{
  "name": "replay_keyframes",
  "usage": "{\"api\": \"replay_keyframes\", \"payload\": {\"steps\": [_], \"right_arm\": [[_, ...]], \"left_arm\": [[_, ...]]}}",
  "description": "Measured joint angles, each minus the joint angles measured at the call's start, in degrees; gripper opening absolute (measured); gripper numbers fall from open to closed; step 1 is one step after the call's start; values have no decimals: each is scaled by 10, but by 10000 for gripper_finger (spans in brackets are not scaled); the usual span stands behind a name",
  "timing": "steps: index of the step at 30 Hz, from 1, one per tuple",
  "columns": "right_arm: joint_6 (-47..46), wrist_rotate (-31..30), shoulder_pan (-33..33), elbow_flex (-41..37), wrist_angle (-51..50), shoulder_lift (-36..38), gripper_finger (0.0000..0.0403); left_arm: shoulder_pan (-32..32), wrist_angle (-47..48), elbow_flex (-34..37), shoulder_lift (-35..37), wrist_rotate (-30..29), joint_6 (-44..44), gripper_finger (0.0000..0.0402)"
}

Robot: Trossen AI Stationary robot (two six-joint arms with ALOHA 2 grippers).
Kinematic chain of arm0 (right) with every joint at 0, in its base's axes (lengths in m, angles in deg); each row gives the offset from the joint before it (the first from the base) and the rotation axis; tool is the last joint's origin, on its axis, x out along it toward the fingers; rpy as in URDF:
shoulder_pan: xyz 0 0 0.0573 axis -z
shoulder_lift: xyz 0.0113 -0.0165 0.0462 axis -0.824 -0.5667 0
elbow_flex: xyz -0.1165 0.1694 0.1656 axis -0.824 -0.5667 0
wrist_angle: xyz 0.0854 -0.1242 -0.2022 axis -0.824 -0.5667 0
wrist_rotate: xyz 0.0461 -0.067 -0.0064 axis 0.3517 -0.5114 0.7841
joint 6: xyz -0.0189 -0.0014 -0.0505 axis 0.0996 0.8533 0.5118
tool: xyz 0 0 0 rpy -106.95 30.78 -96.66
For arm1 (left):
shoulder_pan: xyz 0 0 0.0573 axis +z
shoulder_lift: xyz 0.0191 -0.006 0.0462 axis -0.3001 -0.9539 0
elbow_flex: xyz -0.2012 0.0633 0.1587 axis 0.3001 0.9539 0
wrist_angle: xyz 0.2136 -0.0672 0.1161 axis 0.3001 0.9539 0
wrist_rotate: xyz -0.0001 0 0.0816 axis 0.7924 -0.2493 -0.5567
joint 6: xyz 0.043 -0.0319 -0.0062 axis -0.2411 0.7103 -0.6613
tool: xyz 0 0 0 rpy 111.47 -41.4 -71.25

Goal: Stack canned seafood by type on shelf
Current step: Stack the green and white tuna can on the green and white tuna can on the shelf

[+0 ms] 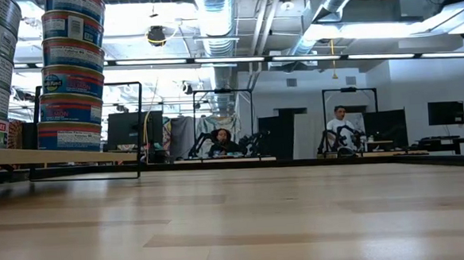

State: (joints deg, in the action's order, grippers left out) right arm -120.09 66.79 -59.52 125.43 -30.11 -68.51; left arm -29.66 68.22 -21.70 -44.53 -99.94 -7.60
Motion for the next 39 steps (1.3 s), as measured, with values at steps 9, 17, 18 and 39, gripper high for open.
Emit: {"api": "replay_keyframes", "payload": {"steps": [9,17,18,39], "right_arm": [[10,27,27,1,9,18,301],[79,-22,52,2,-83,52,310],[85,-28,50,2,-86,52,310],[103,-115,-6,1,-105,54,311]], "left_arm": [[-46,10,1,1,-12,47,131],[-149,67,2,12,-30,250,131],[-169,79,2,16,-49,276,131],[-331,403,0,37,-99,938,131]]}}
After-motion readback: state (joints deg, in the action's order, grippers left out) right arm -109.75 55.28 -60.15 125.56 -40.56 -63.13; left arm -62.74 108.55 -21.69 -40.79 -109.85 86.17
